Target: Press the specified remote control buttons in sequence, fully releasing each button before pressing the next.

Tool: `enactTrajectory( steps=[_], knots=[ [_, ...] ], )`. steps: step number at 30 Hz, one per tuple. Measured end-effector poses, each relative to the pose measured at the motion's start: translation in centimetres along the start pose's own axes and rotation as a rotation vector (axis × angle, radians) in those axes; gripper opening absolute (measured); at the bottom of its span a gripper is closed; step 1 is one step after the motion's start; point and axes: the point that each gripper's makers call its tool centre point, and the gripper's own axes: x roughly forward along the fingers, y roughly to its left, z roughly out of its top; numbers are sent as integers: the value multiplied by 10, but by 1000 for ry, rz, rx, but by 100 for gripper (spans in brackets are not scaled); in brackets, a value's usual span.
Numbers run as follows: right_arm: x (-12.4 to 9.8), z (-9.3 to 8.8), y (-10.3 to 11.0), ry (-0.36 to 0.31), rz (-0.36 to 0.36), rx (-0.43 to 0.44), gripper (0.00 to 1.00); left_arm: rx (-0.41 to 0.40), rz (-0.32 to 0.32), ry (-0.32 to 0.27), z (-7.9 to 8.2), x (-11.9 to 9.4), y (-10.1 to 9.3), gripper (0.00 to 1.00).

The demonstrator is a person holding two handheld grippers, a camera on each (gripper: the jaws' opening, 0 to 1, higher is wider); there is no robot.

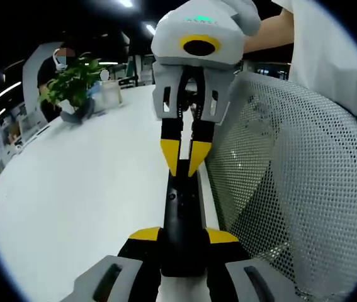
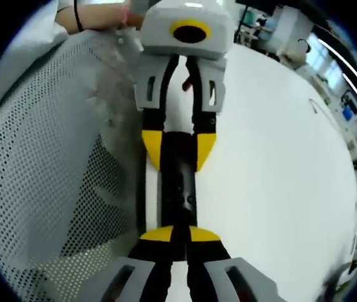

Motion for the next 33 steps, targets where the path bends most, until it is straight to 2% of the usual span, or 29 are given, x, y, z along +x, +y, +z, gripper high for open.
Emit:
enactTrajectory(
  steps=[3,7,15,20,23,26,29,30,33],
  knots=[
    [0,1,-2,-5,8,4,4,0,1,-1,0,0,0,25],
    [2,5,1,27,11,-58,4,0,0,-2,0,0,0,25],
    [6,9,2,64,13,-119,5,0,0,-3,0,0,0,25],
    [8,8,2,167,46,-169,5,-1,1,-6,0,0,-1,25],
    [9,8,1,194,45,-139,5,0,1,-6,0,0,-1,25],
    [7,6,1,164,30,-119,5,0,1,-6,0,0,0,25],
    [7,6,1,152,27,-138,5,3,0,-6,0,0,0,25],
    [7,7,1,129,31,-81,5,2,1,-6,0,0,0,25],
    [6,9,-1,51,22,-10,4,0,5,-10,1,0,0,25]
  ],
)
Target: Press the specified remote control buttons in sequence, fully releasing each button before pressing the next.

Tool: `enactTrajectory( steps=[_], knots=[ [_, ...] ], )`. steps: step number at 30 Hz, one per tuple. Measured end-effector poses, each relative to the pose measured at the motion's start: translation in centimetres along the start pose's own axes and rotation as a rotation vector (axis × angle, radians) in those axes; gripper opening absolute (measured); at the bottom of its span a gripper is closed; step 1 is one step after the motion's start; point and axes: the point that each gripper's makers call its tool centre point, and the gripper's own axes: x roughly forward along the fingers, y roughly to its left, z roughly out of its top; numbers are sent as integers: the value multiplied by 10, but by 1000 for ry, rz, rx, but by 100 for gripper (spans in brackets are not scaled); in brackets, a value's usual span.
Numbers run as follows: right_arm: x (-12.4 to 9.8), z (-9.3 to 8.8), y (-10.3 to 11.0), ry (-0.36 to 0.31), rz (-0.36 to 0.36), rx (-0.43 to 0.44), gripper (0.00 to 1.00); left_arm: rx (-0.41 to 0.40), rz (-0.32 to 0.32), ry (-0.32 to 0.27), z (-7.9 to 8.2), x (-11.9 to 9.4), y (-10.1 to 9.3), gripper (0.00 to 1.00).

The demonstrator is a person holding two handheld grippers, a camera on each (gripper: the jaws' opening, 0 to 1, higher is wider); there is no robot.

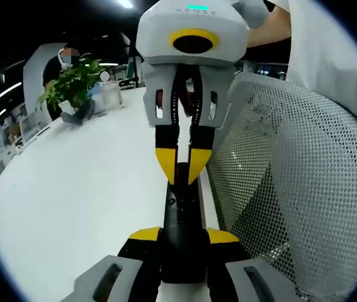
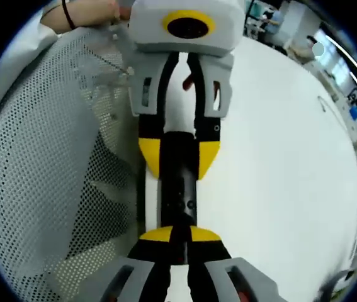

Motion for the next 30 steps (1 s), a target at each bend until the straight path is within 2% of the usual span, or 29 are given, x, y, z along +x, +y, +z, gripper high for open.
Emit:
enactTrajectory(
  steps=[2,5,11,23,25,26,27,29,30],
  knots=[
    [-1,0,0,-35,-21,-21,4,-1,0,0,0,0,0,25],
    [-2,-1,1,-73,-49,6,4,0,0,0,0,0,0,25],
    [0,4,1,-88,-51,7,5,-1,-1,-1,0,0,0,25],
    [3,7,3,-21,-13,-68,5,-1,-3,-6,0,0,1,25],
    [4,6,3,21,0,-26,5,-1,-4,-6,0,0,1,25],
    [5,6,2,27,2,-56,5,-1,-4,-7,0,0,1,25],
    [5,6,2,37,3,-20,5,-1,-3,-8,0,0,1,25],
    [4,5,4,37,-7,-53,5,-2,-3,-9,0,0,1,25],
    [3,5,3,9,-9,-37,5,-1,-3,-8,0,0,1,25]
  ],
)
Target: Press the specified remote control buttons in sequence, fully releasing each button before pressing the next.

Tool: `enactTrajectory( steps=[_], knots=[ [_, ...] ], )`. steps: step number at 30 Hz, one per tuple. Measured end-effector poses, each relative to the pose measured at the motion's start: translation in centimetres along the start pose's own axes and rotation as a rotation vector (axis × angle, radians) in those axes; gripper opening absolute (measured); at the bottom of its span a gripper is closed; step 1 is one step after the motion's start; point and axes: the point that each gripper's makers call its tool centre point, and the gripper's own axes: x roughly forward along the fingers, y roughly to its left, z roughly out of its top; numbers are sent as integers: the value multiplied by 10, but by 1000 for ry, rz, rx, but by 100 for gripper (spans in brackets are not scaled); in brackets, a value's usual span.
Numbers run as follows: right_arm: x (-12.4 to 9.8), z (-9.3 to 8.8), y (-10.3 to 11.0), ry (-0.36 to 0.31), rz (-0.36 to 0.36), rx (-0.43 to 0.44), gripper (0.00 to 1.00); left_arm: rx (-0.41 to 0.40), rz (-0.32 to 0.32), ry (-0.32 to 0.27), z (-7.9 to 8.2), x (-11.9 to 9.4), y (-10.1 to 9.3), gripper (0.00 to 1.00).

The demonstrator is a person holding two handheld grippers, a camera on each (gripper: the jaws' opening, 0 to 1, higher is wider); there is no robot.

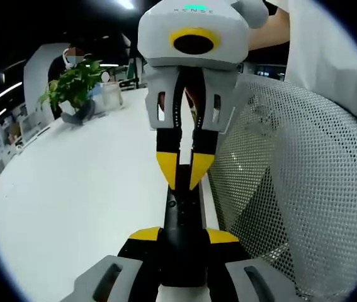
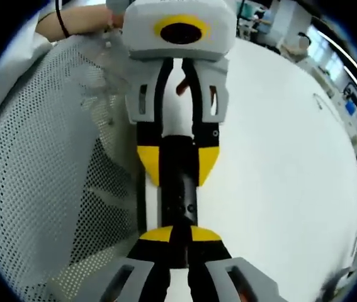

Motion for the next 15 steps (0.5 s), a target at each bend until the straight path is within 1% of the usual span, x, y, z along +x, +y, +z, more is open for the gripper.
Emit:
enactTrajectory(
  steps=[2,3,5,8,11,13,15],
  knots=[
    [-1,1,0,-77,-4,27,5,1,2,1,0,0,0,25],
    [-2,1,0,-99,-14,3,5,0,2,0,0,0,0,25],
    [-3,0,0,-130,-48,26,5,0,3,0,0,0,0,25],
    [-3,1,1,-148,-78,42,5,0,3,2,0,0,0,25],
    [-3,2,0,-163,-91,51,4,0,3,0,0,0,0,25],
    [-3,4,0,-170,-86,57,4,-1,3,0,0,0,0,25],
    [-2,4,0,-160,-77,45,4,-1,3,-1,0,0,0,25]
  ],
)
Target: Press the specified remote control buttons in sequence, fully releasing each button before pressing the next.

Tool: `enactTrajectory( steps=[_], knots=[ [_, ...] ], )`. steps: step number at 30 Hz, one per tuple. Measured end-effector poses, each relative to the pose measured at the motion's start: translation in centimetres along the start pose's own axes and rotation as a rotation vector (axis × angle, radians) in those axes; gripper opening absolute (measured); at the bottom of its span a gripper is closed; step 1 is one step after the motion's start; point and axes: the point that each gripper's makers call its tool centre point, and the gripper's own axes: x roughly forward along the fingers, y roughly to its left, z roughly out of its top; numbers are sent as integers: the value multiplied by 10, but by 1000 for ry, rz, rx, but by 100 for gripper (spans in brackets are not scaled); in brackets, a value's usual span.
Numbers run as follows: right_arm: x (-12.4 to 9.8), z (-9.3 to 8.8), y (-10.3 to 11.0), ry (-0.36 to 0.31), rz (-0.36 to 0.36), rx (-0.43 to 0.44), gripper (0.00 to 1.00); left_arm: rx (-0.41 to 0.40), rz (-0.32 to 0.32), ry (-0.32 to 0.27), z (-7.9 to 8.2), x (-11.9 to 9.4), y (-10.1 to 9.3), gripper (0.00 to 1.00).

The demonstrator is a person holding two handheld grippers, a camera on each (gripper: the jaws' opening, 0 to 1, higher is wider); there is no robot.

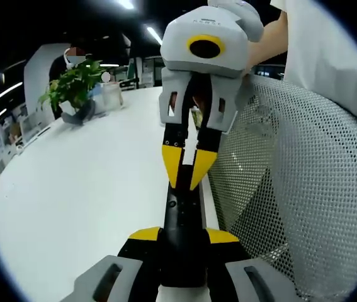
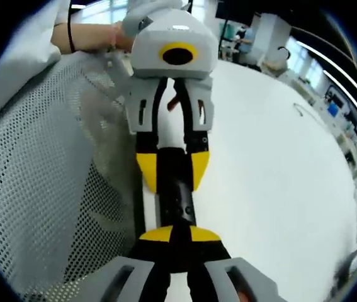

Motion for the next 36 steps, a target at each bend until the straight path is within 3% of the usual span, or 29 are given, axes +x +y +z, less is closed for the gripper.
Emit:
enactTrajectory(
  steps=[5,12,16,18,21,22,28,36],
  knots=[
    [2,1,1,59,30,-65,4,0,0,0,0,0,0,25],
    [4,-1,0,154,71,-15,4,-1,-1,0,0,0,0,25],
    [3,-1,-1,116,45,21,4,0,-1,0,0,0,0,25],
    [2,0,-1,44,-16,14,4,0,0,0,0,0,0,25],
    [1,1,-2,-56,-96,118,4,-1,1,-1,0,0,1,25],
    [0,-1,-2,-20,-63,78,4,-2,1,-1,0,0,1,25],
    [3,3,-3,-28,-47,76,3,-4,4,-3,0,0,1,25],
    [6,8,1,16,-28,-57,0,-4,3,-3,0,0,1,25]
  ],
)
